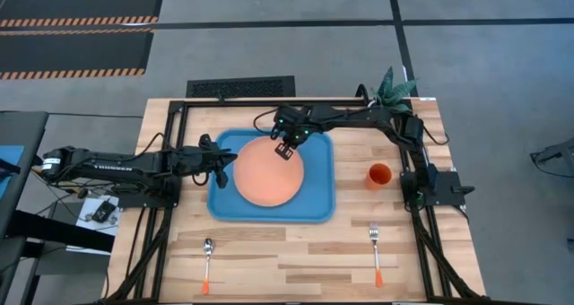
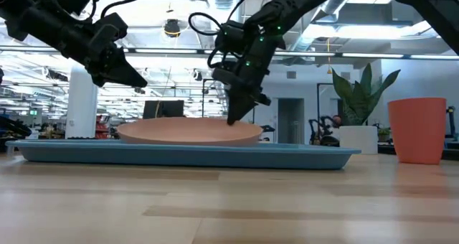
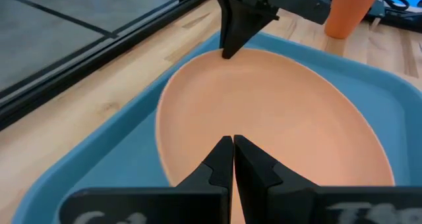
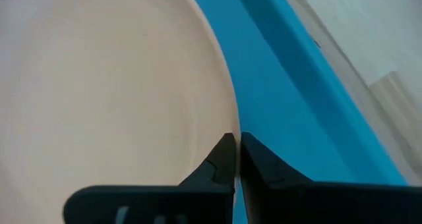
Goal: Pick and place plate/cup/fork/spoon on tray
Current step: Put the orange plate on the center of the blue tray
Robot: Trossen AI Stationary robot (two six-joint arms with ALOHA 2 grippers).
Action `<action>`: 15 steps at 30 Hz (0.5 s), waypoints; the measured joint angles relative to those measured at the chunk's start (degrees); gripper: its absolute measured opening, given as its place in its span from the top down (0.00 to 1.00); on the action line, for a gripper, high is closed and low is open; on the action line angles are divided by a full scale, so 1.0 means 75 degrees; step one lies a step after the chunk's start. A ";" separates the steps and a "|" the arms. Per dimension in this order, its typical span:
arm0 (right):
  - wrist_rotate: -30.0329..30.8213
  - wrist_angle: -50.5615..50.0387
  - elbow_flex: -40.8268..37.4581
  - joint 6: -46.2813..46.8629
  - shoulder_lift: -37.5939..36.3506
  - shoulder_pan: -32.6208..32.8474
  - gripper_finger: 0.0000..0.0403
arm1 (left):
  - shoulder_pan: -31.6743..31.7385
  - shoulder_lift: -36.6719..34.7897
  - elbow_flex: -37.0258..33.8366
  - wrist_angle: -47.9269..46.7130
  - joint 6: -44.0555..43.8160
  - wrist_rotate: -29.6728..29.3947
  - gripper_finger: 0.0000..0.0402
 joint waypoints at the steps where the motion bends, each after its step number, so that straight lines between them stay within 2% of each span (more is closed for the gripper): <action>1: 0.0003 0.0033 0.0000 0.0071 0.0000 0.0006 0.95 | 0.0001 0.0000 0.0000 0.0000 0.0000 0.0000 1.00; 8: 0.0123 0.0224 -0.0022 0.0605 0.0270 0.0041 0.95 | -0.0002 0.0000 0.0000 0.0000 -0.0091 0.0016 1.00; 15: -0.0096 0.0554 -0.0012 0.0760 0.0627 0.0178 0.94 | -0.0002 0.0000 -0.0009 -0.0192 -0.0247 0.0041 1.00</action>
